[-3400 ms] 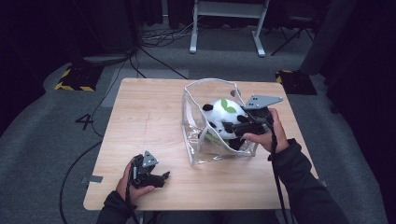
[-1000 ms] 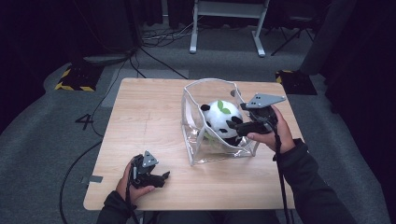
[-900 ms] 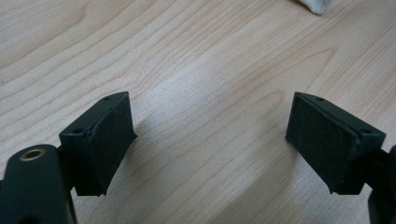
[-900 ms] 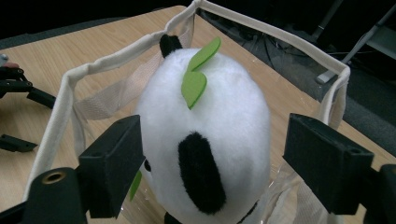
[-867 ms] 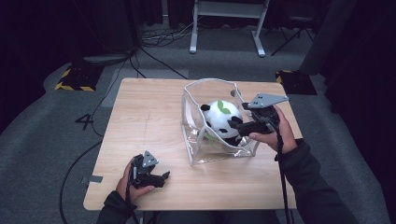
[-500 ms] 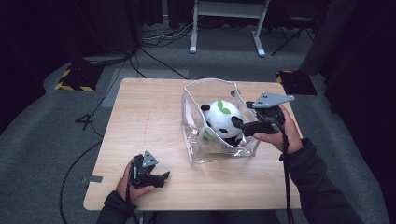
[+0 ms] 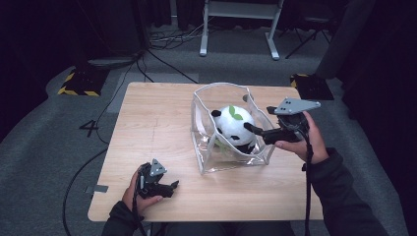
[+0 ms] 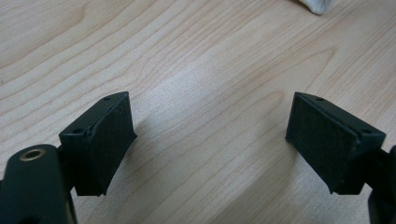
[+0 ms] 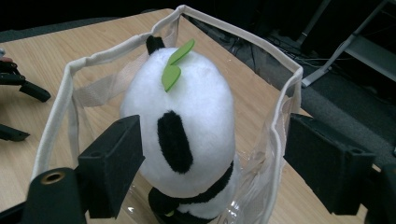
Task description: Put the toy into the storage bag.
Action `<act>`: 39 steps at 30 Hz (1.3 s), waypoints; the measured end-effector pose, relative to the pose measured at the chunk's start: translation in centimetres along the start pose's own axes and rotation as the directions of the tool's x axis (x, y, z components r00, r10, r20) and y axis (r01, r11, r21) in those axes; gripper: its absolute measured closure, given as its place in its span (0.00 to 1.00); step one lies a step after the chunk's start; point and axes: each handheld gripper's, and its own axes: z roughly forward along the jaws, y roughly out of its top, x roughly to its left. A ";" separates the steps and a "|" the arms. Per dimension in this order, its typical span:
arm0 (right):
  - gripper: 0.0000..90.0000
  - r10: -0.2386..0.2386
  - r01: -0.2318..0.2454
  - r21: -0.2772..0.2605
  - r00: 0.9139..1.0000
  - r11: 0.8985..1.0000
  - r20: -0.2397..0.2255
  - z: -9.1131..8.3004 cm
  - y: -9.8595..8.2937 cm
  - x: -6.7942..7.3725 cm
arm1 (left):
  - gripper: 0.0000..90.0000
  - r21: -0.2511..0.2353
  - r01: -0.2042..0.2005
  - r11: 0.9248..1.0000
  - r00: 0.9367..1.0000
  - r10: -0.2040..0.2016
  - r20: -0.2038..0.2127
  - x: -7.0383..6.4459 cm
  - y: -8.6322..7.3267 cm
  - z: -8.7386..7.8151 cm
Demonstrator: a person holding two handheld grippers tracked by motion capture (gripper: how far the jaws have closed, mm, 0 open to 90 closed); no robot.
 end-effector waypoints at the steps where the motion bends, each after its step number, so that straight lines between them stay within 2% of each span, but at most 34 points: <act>1: 0.22 0.000 0.000 0.000 1.000 1.000 0.000 0.0 0.0 0.0 | 0.17 0.000 0.000 1.000 1.000 0.000 0.000 0.0 0.0 0.0; 12: 0.22 0.009 -0.009 -0.003 1.000 1.000 0.016 -1.5 -0.7 -0.7 | 0.17 0.000 0.000 1.000 1.000 0.000 0.000 0.0 0.0 0.0; 39: 0.22 0.004 -0.003 -0.007 0.999 1.000 0.041 -4.1 -1.9 -1.2 | 0.17 0.000 0.000 1.000 1.000 0.000 0.000 0.0 0.0 0.0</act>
